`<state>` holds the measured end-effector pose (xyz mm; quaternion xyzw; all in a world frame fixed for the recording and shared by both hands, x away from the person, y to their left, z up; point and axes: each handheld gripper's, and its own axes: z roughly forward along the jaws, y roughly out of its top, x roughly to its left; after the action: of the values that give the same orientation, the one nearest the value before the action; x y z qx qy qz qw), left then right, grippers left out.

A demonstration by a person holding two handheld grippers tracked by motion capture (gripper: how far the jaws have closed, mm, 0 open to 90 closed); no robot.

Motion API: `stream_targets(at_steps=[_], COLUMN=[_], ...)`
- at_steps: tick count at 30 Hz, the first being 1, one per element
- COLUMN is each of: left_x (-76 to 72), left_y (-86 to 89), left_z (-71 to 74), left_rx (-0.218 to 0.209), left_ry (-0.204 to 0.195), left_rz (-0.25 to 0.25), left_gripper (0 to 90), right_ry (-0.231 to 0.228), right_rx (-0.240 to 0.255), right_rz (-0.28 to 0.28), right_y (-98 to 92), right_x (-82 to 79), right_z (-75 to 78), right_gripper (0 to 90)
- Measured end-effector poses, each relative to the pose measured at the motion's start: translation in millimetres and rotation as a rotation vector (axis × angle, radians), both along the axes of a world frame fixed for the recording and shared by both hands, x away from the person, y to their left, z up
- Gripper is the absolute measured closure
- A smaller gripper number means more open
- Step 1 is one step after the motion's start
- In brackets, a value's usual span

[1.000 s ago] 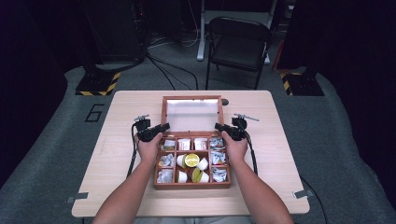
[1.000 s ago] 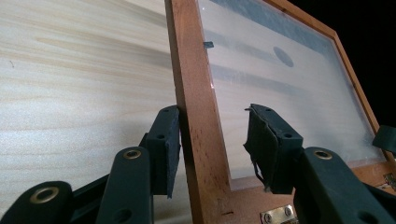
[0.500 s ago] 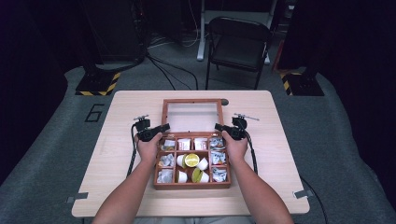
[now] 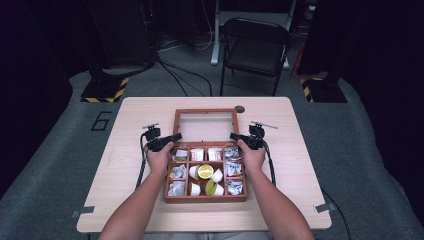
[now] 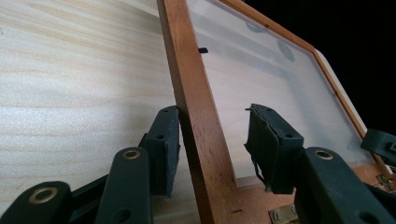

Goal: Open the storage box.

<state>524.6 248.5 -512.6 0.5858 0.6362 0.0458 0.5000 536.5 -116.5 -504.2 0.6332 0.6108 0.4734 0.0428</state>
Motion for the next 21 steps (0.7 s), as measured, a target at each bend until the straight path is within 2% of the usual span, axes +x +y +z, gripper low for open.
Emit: stream_targets(at_steps=[7, 16, 21], left_x=[1.2, 2.4, 3.6], left_y=[1.4, 2.0, 4.4], left_z=[-1.9, -3.4, -5.3], left_rx=[-0.016, -0.031, -0.036], left_ry=[0.024, 0.036, 0.053], left_rz=[-0.001, 0.0, -0.015], left_gripper=[54.0, 53.9, 53.8], right_ry=[0.017, 0.037, 0.059], right_rx=[0.014, 0.026, 0.039], right_rz=[0.002, 0.002, -0.005], right_y=[-1.5, -2.3, -2.6], right_x=[1.3, 1.9, 2.2], right_z=[-2.1, -3.1, -3.9], right_gripper=[53.4, 53.3, 53.2])
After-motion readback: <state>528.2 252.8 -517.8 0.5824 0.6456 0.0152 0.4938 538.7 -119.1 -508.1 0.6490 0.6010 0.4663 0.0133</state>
